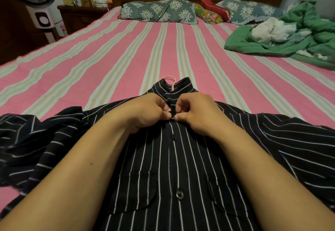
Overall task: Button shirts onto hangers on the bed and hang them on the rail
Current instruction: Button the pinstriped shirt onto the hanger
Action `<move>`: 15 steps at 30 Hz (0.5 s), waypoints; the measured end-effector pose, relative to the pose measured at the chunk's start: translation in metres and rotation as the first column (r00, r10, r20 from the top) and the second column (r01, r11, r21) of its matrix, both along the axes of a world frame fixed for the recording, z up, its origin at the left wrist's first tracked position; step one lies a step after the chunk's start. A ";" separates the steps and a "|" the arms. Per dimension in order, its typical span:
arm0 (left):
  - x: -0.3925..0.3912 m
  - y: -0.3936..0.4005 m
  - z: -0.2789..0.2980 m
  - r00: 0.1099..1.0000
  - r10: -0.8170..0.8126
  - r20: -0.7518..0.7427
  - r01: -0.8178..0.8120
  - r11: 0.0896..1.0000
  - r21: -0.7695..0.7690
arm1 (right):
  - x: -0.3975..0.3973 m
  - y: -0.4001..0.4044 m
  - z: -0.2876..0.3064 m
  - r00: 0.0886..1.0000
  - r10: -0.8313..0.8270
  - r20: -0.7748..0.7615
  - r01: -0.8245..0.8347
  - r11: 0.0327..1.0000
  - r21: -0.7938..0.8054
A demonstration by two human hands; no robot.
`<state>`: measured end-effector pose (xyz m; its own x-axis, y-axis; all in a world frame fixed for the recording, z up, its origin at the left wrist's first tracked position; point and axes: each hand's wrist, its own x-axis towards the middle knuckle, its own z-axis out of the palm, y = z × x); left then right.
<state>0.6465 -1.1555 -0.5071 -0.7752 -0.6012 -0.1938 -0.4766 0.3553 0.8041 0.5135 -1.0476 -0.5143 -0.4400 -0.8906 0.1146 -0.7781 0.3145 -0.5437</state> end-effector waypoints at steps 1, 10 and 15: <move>0.000 0.001 0.000 1.000 0.005 0.004 -0.005 1.000 -0.006 | 0.000 0.000 0.000 1.000 0.006 -0.001 -0.006 1.000 0.000; -0.002 0.005 0.003 0.999 0.047 0.000 -0.046 0.996 0.073 | 0.003 0.001 0.003 1.000 0.019 0.011 -0.019 1.000 0.016; -0.002 0.007 0.004 0.999 0.054 -0.004 -0.054 0.996 0.073 | 0.003 0.004 0.012 0.992 0.018 0.125 -0.034 0.991 0.127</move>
